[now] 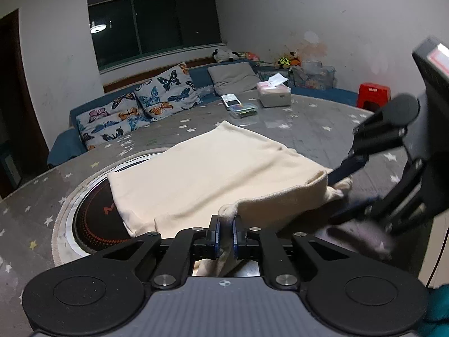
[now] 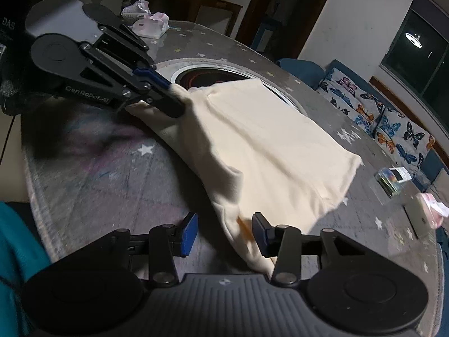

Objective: Fold clothes
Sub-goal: 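Grasp the sweatshirt side edge with the left tool while the right tool grasps it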

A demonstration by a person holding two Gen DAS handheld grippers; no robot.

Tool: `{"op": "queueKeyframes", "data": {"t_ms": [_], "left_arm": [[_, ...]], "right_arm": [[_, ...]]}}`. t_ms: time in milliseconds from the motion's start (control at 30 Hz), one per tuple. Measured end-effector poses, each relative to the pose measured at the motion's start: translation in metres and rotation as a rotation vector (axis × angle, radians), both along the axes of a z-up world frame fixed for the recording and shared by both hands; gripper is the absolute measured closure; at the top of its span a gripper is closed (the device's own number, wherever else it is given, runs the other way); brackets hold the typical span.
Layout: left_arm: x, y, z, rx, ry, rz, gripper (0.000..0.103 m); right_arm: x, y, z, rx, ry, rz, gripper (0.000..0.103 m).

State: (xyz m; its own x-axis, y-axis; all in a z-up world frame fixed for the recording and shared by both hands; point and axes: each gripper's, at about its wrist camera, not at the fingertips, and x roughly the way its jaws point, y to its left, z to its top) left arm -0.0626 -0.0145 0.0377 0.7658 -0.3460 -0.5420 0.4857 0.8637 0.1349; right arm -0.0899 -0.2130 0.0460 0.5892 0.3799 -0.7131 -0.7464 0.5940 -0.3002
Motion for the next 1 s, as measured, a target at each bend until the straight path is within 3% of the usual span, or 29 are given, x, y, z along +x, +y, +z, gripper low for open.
{"op": "queueKeyframes", "data": {"t_ms": [100, 167, 233, 400, 633, 667, 733, 800, 1000], "left_arm": [[0.002, 0.0, -0.002, -0.004, 0.007, -0.001, 0.094], [-0.002, 0.004, -0.005, -0.006, 0.01, 0.004, 0.089], [-0.005, 0.007, -0.007, -0.008, 0.013, 0.008, 0.086], [-0.022, 0.013, -0.014, 0.053, -0.018, 0.016, 0.069], [-0.032, 0.019, -0.029, 0.167, -0.05, 0.012, 0.069], [-0.032, 0.019, -0.031, 0.181, -0.055, 0.005, 0.07], [-0.033, 0.019, -0.033, 0.189, -0.055, 0.0, 0.088], [-0.034, 0.02, -0.032, 0.18, -0.052, 0.001, 0.094], [-0.046, 0.026, -0.01, 0.101, -0.054, 0.007, 0.098]], "right_arm": [[0.012, 0.003, -0.001, 0.035, 0.024, -0.018, 0.07], [0.019, 0.002, 0.0, 0.063, 0.05, -0.033, 0.086], [0.026, 0.0, 0.003, 0.096, 0.078, -0.052, 0.089], [0.035, -0.004, 0.013, 0.145, 0.102, -0.091, 0.093], [0.035, -0.004, 0.02, 0.177, 0.087, -0.108, 0.093], [0.035, -0.004, 0.021, 0.18, 0.085, -0.11, 0.093], [0.035, -0.003, 0.022, 0.185, 0.081, -0.114, 0.094], [0.032, -0.004, 0.023, 0.191, 0.075, -0.115, 0.095], [0.011, -0.012, 0.039, 0.221, 0.038, -0.099, 0.095]]}}
